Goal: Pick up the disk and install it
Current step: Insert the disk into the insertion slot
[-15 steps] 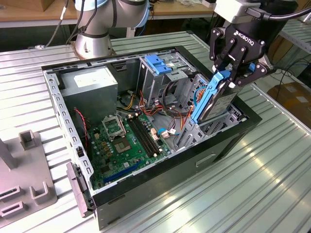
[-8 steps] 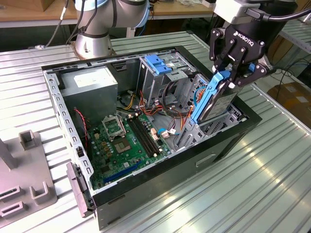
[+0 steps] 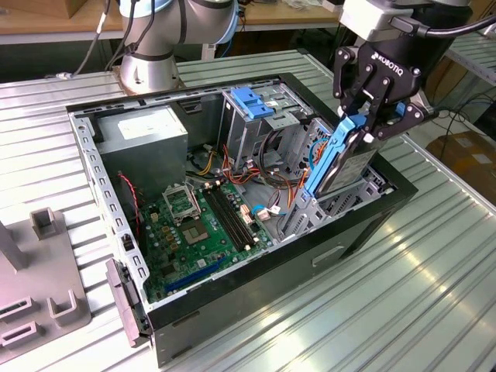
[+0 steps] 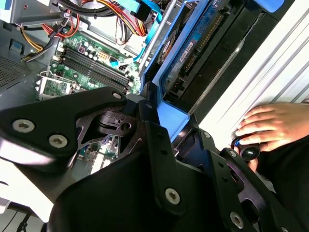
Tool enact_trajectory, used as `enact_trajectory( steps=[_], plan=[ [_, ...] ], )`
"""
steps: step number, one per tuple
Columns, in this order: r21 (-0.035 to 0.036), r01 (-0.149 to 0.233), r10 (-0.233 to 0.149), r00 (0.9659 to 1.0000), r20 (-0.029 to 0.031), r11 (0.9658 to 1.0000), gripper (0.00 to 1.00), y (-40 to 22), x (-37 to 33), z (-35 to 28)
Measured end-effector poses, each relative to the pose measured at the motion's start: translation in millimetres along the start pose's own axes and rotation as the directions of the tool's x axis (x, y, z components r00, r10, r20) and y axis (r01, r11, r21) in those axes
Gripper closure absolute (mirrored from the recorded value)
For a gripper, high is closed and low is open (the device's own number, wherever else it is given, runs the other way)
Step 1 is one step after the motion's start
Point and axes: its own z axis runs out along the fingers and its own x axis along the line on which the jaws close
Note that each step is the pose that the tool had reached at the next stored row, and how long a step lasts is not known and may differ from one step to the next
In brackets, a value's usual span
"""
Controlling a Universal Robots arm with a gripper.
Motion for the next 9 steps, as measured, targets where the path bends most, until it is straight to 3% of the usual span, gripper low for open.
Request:
enact_trajectory(
  steps=[9],
  plan=[
    [0.0,0.0,0.0,1.0,0.0001,1.0,0.63,0.2,0.0,7.4]
  ],
)
